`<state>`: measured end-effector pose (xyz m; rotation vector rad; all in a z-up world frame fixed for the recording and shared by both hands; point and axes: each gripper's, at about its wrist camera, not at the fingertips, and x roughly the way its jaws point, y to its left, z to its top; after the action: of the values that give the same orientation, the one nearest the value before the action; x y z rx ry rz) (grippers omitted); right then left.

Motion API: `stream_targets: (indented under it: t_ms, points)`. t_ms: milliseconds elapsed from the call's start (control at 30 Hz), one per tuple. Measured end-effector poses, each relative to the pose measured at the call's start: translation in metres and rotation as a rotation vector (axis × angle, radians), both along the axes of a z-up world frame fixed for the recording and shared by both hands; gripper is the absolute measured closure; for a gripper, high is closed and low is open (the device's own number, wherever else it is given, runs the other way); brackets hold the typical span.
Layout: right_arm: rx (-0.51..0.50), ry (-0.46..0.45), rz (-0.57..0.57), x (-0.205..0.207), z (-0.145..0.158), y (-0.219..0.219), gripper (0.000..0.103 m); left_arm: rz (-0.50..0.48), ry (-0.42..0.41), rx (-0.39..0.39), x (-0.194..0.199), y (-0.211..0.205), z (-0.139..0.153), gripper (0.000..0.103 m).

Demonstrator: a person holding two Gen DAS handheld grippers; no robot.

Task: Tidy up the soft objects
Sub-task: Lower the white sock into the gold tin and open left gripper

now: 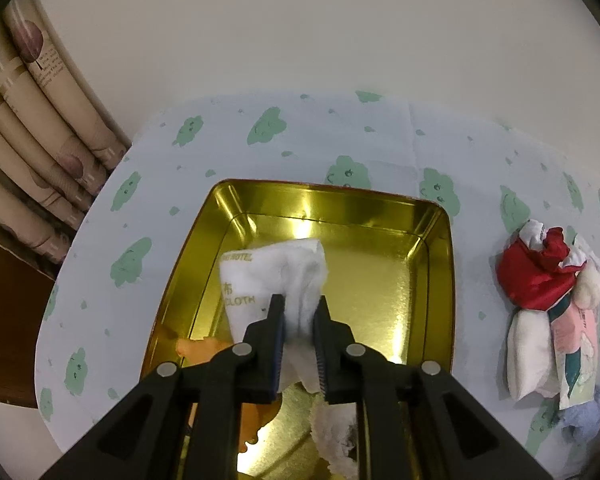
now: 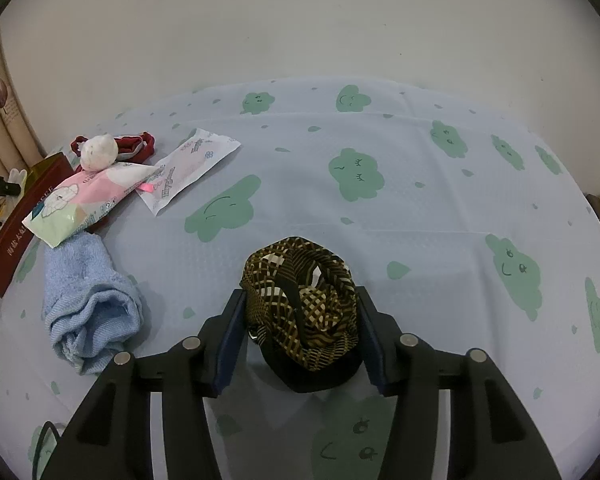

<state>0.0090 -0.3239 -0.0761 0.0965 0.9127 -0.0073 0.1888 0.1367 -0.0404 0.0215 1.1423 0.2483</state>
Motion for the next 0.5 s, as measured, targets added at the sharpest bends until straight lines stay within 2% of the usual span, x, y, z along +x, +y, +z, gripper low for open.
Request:
stream_targets:
  t_ms: [100, 233, 367, 500]
  points:
    - [-0.008, 0.001, 0.001, 0.001, 0.0, 0.001, 0.053, 0.004, 0.008, -0.031, 0.0, 0.001, 0.001, 0.078]
    - [-0.016, 0.003, 0.002, 0.001, -0.001, 0.002, 0.053, 0.002, -0.021, -0.064, -0.004, 0.0, 0.007, 0.06]
    - [-0.03, 0.006, 0.003, 0.001, -0.001, 0.003, 0.053, -0.048, -0.031, -0.109, -0.013, -0.003, 0.015, 0.059]
    - [-0.041, 0.008, 0.004, 0.001, -0.001, 0.005, 0.053, -0.069, -0.08, -0.094, -0.034, -0.007, 0.032, 0.058]
